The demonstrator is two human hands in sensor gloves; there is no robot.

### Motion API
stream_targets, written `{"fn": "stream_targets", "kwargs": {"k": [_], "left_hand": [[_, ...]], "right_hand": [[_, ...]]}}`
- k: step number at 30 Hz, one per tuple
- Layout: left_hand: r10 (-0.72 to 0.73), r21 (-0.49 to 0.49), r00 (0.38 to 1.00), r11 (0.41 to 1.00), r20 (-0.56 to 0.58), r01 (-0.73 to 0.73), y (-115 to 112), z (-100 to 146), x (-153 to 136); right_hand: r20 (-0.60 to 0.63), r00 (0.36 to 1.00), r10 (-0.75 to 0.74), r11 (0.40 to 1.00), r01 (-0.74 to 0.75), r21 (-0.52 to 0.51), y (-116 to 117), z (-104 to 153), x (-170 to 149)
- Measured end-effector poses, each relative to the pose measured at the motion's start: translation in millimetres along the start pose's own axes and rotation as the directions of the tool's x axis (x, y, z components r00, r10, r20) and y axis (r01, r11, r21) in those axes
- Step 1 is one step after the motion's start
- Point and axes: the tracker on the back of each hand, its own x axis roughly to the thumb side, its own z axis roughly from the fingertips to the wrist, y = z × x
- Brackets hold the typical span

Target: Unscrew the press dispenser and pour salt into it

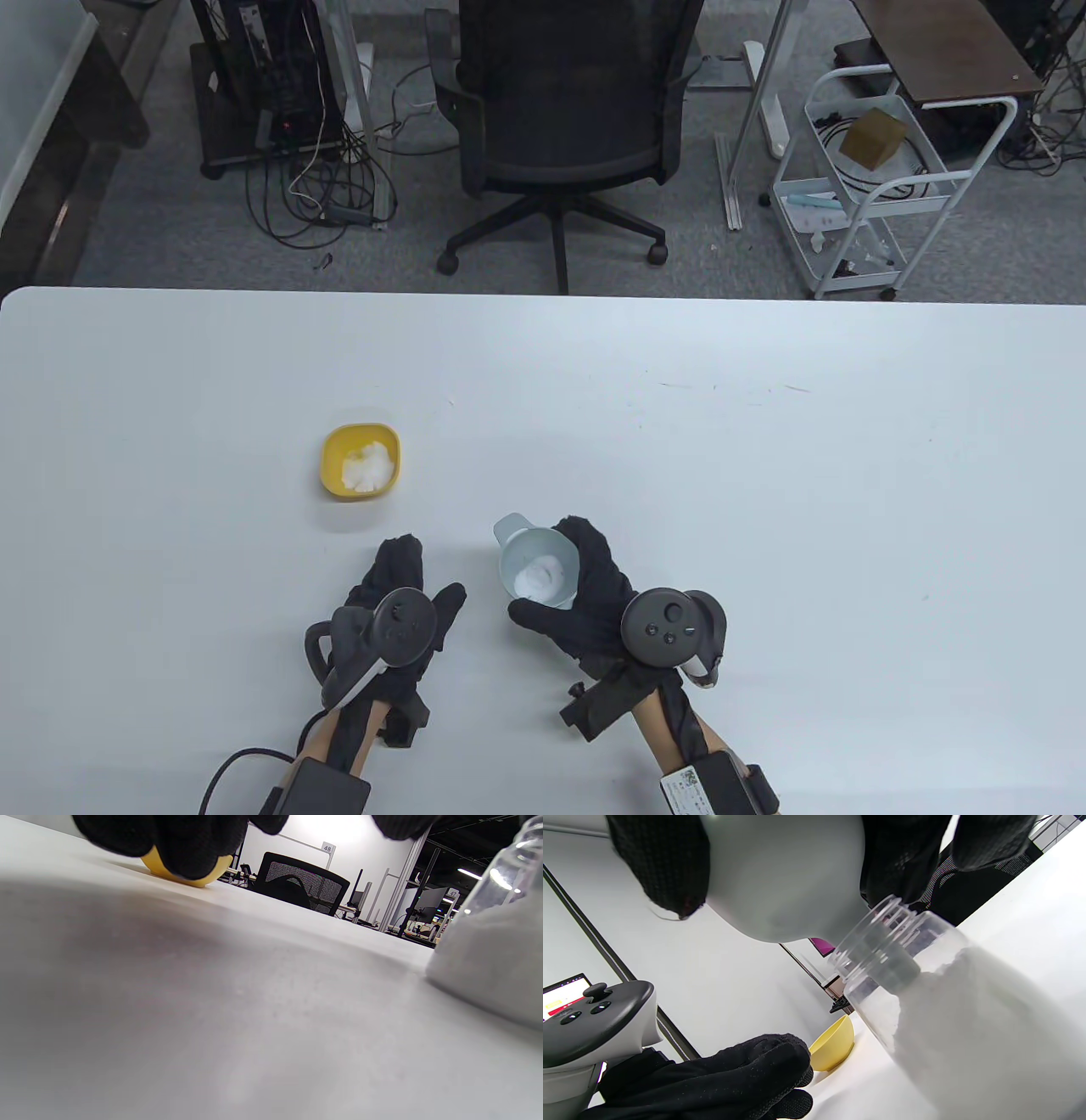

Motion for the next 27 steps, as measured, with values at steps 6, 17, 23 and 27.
{"fn": "stream_targets", "kwargs": {"k": [6,17,23,27], "left_hand": [[-0.011,0.002,1.0,1.0,0.001,0.011,0.3,0.6,0.9],[-0.015,-0.004,1.0,1.0,0.007,0.015,-0.8,0.8,1.7],[-0.012,-0.005,1.0,1.0,0.006,0.012,-1.0,0.7,1.8],[-0.011,-0.005,1.0,1.0,0.005,0.011,-1.1,0.5,1.7]], "right_hand": [[-0.061,0.998,-0.011,0.999,0.013,0.031,5.8,1.5,-11.0],[-0.053,0.997,-0.052,0.998,0.054,0.039,6.5,1.1,-10.8],[-0.047,0.998,-0.045,0.999,0.046,0.029,6.3,0.8,-9.9],[-0.045,0.998,-0.036,0.999,0.038,0.027,6.3,0.7,-9.7]]}}
